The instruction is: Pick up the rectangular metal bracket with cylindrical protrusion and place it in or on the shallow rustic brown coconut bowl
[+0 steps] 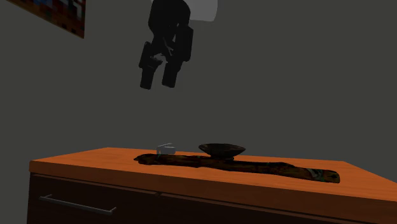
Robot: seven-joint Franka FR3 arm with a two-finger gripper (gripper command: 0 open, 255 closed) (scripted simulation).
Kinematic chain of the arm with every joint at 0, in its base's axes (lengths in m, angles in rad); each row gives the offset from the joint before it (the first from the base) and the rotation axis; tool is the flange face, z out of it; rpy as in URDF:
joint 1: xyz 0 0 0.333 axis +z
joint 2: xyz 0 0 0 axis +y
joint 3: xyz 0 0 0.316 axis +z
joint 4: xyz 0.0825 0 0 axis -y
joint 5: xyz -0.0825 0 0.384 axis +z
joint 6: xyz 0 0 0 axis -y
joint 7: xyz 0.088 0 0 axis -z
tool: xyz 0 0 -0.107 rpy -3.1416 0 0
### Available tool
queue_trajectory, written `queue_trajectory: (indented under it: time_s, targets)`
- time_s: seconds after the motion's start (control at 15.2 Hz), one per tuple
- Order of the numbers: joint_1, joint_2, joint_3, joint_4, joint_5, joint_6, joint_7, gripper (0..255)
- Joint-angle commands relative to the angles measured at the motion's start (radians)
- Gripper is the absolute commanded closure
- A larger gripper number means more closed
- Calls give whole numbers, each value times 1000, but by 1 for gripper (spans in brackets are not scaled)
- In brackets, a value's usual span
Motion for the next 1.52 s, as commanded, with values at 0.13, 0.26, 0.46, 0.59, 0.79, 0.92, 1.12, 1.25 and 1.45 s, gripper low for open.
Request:
queue_trajectory:
  time_s: [0.13, 0.26, 0.46, 0.59, 0.79, 0.92, 1.12, 1.25, 1.45]
  targets:
    - [15, 35, 35, -9, 26, 57, 29, 0]
    - [30, 74, 70, -12, 49, 115, 57, 0]
    - [51, 143, 122, -8, 79, 200, 98, 0]
    - [63, 194, 156, 3, 94, 256, 125, 0]
    - [79, 278, 205, 28, 110, 336, 166, 0]
    - [88, 338, 237, 51, 114, 387, 195, 0]
    - [97, 433, 284, 96, 111, 458, 240, 0]
    - [102, 499, 314, 131, 102, 501, 273, 0]
    - [109, 603, 356, 195, 75, 559, 326, 0]
